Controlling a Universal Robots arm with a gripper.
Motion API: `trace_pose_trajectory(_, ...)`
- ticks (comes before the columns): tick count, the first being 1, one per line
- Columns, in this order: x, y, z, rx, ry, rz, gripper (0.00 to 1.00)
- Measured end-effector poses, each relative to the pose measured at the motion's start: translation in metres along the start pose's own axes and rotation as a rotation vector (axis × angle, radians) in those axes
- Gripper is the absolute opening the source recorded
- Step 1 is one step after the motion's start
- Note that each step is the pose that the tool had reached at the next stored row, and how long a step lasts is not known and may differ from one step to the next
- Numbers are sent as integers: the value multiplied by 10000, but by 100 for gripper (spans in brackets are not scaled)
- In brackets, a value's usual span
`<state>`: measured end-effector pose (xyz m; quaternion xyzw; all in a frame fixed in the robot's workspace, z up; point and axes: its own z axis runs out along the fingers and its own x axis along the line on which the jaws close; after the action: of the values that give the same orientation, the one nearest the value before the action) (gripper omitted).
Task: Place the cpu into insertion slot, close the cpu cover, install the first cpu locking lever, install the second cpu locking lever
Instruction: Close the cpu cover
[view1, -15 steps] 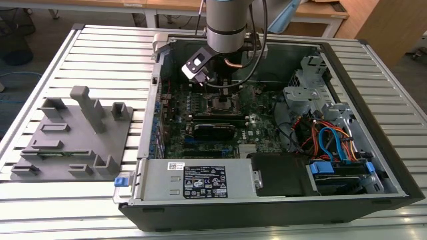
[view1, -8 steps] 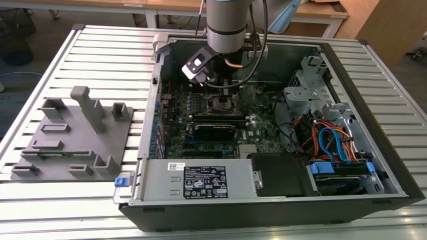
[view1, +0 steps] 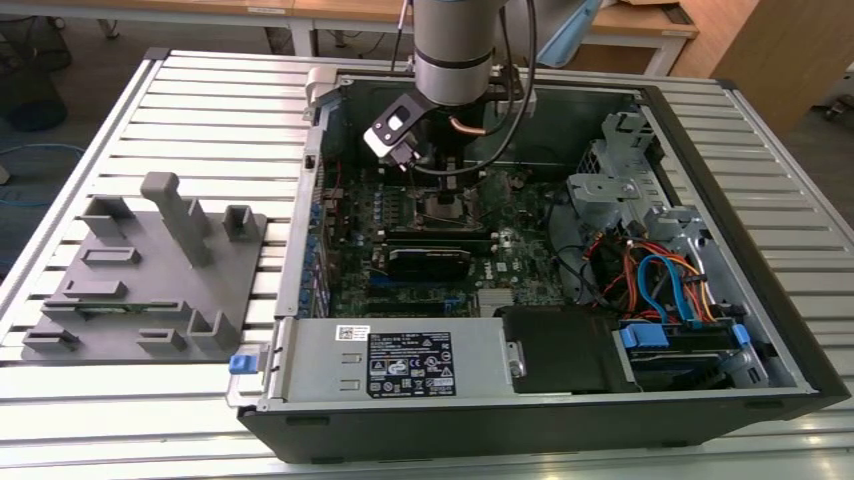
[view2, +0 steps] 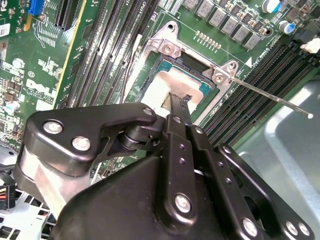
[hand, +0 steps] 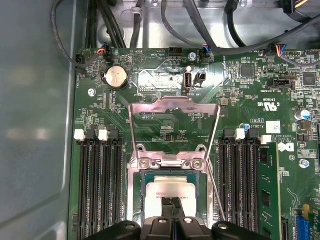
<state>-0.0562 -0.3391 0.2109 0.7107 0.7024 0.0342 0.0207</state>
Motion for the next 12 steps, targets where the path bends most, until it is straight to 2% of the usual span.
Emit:
trace_pose_trajectory(5, 1, 7, -72, 37, -1, -1, 10)
trace_pose_trajectory(9, 1, 8, -73, 213, -2, 4, 10)
trace_pose_trajectory(12, 1, 7, -73, 236, -3, 5, 10)
